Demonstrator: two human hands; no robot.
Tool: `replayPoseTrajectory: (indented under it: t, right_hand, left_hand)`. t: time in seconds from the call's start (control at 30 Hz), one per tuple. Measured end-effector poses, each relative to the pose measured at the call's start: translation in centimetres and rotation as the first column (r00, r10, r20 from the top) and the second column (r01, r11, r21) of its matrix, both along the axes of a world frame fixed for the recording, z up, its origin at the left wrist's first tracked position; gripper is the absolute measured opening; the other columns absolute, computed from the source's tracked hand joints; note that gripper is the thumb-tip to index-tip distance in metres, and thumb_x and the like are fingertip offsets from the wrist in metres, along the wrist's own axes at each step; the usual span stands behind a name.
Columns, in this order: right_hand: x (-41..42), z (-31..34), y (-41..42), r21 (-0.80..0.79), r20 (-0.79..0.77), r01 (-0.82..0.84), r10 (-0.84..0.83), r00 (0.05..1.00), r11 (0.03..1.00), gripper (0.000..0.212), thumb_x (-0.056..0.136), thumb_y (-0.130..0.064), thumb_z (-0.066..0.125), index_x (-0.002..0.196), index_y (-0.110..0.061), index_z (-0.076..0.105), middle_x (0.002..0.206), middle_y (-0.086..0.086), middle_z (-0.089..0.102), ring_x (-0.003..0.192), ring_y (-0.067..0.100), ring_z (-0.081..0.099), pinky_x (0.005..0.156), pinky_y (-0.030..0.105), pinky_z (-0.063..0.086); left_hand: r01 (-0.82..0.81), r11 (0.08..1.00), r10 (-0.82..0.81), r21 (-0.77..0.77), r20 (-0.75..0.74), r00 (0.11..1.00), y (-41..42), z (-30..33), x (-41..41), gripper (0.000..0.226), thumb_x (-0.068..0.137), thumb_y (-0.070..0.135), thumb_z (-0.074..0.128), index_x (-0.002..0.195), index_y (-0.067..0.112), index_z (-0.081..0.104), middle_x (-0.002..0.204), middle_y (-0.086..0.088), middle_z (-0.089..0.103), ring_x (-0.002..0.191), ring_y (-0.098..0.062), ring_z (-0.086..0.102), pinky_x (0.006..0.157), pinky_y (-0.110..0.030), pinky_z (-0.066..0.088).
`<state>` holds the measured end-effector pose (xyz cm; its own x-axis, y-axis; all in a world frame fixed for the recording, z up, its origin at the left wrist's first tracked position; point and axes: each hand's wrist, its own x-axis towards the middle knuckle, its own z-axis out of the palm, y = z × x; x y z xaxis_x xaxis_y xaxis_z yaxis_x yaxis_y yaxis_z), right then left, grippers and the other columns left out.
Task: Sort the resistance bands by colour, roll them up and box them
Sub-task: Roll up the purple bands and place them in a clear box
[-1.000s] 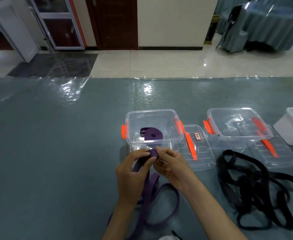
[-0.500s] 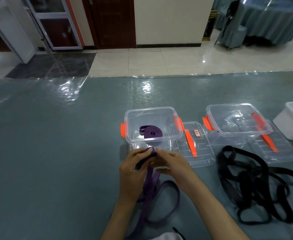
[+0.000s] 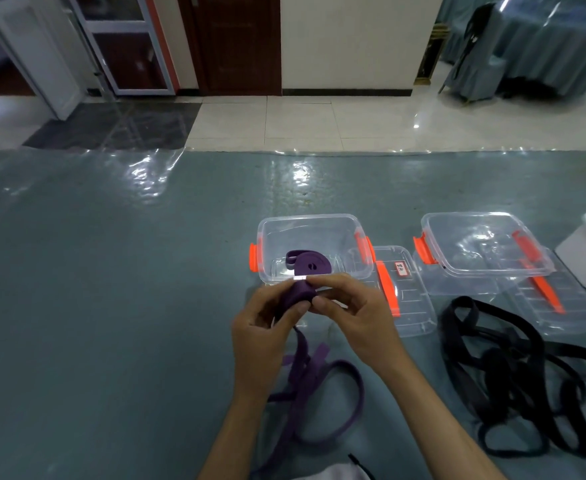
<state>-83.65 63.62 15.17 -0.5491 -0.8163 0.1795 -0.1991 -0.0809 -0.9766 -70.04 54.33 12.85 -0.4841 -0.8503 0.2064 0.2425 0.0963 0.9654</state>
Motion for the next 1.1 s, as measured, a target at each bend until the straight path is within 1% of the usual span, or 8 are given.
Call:
replayPoseTrajectory:
  t: [0.1, 0.23, 0.33, 0.53, 0.67, 0.77, 0.93, 1.1]
  right_hand:
    - [0.5, 0.3, -0.3, -0.039, 0.028, -0.018, 0.019, 0.999, 0.999, 0.030, 0.092, -0.005, 0.073, 0.122, -0.008, 0.072, 0.118, 0.001, 0.073, 0.110, 0.026, 0.072, 0.094, 0.039, 0.060]
    - [0.7, 1.4, -0.8, -0.032, 0.176, -0.002, 0.007, 0.984, 0.999, 0.027, 0.081, -0.017, 0.081, 0.106, -0.007, 0.074, 0.113, 0.005, 0.076, 0.106, 0.026, 0.074, 0.090, 0.040, 0.061]
    - [0.6, 1.7, -1.0, -0.060, 0.260, 0.047, -0.030, 0.965, 0.997, 0.021, 0.079, -0.015, 0.079, 0.098, -0.008, 0.073, 0.099, 0.012, 0.077, 0.092, 0.029, 0.077, 0.080, 0.038, 0.064]
    - [0.4, 1.7, -0.4, -0.091, 0.291, 0.123, -0.091, 0.952, 0.988, 0.016, 0.086, -0.005, 0.076, 0.102, -0.005, 0.071, 0.100, 0.014, 0.077, 0.094, 0.032, 0.077, 0.081, 0.040, 0.064]
    - [0.4, 1.3, -0.7, -0.048, 0.229, 0.087, -0.074, 0.971, 0.995, 0.018, 0.081, -0.017, 0.083, 0.091, -0.025, 0.071, 0.104, 0.007, 0.077, 0.098, 0.031, 0.076, 0.086, 0.046, 0.062]
    - [0.1, 1.1, -0.7, 0.011, 0.138, 0.058, -0.059, 0.989, 0.998, 0.018, 0.076, -0.026, 0.086, 0.086, -0.025, 0.071, 0.110, 0.001, 0.078, 0.102, 0.024, 0.076, 0.088, 0.044, 0.062]
    - [0.3, 1.0, -0.5, 0.023, 0.174, 0.077, -0.080, 0.981, 0.997, 0.031, 0.076, -0.014, 0.086, 0.102, -0.013, 0.070, 0.100, 0.004, 0.079, 0.095, 0.023, 0.078, 0.084, 0.035, 0.062]
    - [0.3, 0.8, -0.3, -0.005, 0.273, 0.047, -0.043, 0.961, 0.999, 0.029, 0.079, -0.011, 0.081, 0.105, -0.006, 0.070, 0.109, 0.009, 0.077, 0.096, 0.031, 0.077, 0.086, 0.046, 0.063]
  left_hand:
    - [-0.153, 0.982, 0.163, 0.113, -0.090, 0.982, 0.9, 0.7, -0.1, 0.027, 0.079, 0.005, 0.083, 0.101, 0.002, 0.068, 0.104, -0.011, 0.076, 0.098, -0.030, 0.076, 0.085, -0.031, 0.062]
    - [-0.133, 0.989, 0.139, 0.058, -0.108, 0.984, 0.6, 1.1, 0.0, 0.020, 0.080, 0.003, 0.081, 0.094, -0.001, 0.067, 0.109, -0.012, 0.074, 0.102, -0.032, 0.075, 0.085, -0.032, 0.062]
    - [-0.060, 0.991, 0.073, 0.121, -0.106, 0.992, 0.5, 1.2, -0.2, 0.018, 0.082, 0.006, 0.079, 0.096, 0.000, 0.070, 0.106, -0.011, 0.075, 0.101, -0.032, 0.074, 0.085, -0.028, 0.061]
    - [0.056, 0.986, -0.048, 0.157, -0.054, 0.997, 0.0, 1.2, -0.5, 0.031, 0.084, 0.009, 0.079, 0.114, 0.005, 0.074, 0.108, -0.009, 0.079, 0.105, -0.027, 0.076, 0.090, -0.029, 0.060]
    - [-0.007, 0.979, 0.021, 0.203, -0.069, 0.997, 0.4, 1.6, -0.6, 0.031, 0.083, 0.009, 0.080, 0.113, 0.007, 0.072, 0.106, -0.009, 0.078, 0.102, -0.026, 0.076, 0.087, -0.027, 0.060]
    - [-0.062, 0.986, 0.068, 0.155, -0.031, 0.997, 0.6, 1.4, -0.5, 0.027, 0.086, 0.009, 0.080, 0.110, 0.008, 0.069, 0.104, -0.008, 0.076, 0.100, -0.027, 0.075, 0.086, -0.028, 0.061]
    - [-0.091, 0.995, 0.090, 0.031, 0.008, 0.996, 0.7, 0.8, -0.9, 0.022, 0.089, 0.015, 0.076, 0.111, 0.009, 0.075, 0.108, -0.003, 0.078, 0.106, -0.024, 0.074, 0.091, -0.029, 0.060]
    - [-0.129, 0.978, 0.137, -0.162, 0.039, 0.990, 0.7, 0.2, -1.1, 0.022, 0.091, 0.018, 0.073, 0.111, 0.010, 0.078, 0.111, 0.004, 0.077, 0.111, -0.024, 0.073, 0.098, -0.032, 0.058]
